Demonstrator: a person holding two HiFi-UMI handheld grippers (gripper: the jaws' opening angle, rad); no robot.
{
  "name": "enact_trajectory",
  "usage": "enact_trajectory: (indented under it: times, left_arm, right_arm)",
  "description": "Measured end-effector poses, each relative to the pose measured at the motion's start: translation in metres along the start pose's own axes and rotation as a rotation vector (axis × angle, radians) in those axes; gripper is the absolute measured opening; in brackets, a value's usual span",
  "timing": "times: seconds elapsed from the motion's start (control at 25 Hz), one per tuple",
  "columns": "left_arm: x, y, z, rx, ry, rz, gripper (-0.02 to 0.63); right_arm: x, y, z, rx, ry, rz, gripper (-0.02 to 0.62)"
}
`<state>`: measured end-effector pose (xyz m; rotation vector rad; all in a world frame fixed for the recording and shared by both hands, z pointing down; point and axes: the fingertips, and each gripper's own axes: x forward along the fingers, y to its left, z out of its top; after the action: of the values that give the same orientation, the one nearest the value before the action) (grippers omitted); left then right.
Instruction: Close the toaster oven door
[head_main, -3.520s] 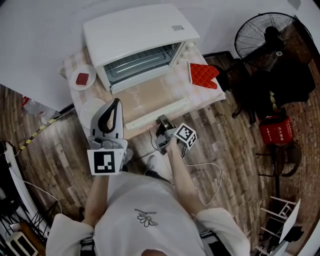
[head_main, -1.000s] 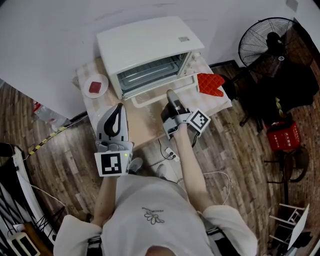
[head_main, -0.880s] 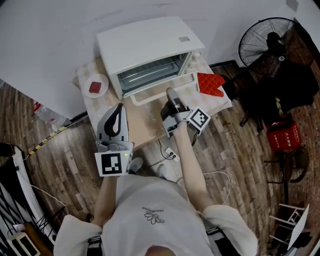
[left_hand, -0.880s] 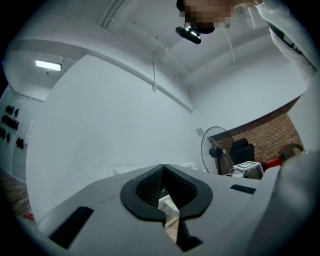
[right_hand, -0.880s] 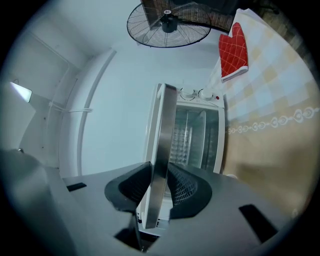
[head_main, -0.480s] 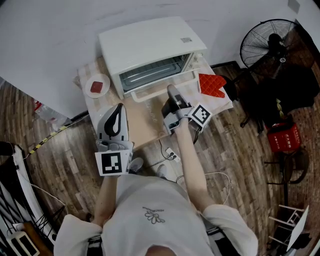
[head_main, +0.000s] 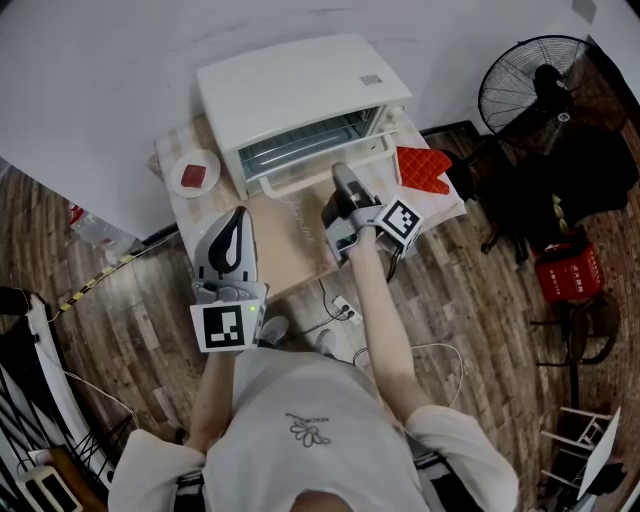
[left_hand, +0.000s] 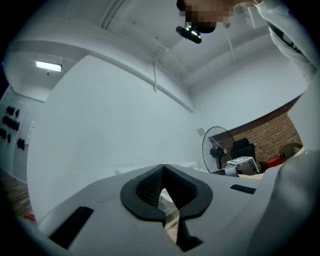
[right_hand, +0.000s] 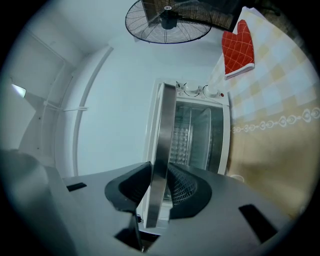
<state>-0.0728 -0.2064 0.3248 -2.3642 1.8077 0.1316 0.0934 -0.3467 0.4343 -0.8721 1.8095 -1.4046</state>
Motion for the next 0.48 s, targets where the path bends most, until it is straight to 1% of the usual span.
enact_trajectory:
  times: [0.48]
  left_arm:
    - [-0.007,0.009,-0.002,0.005,0.001,0.020,0.015]
  right_arm:
    - [0.016,0.006,0.003,0.029,-0.011,0.016,0.089]
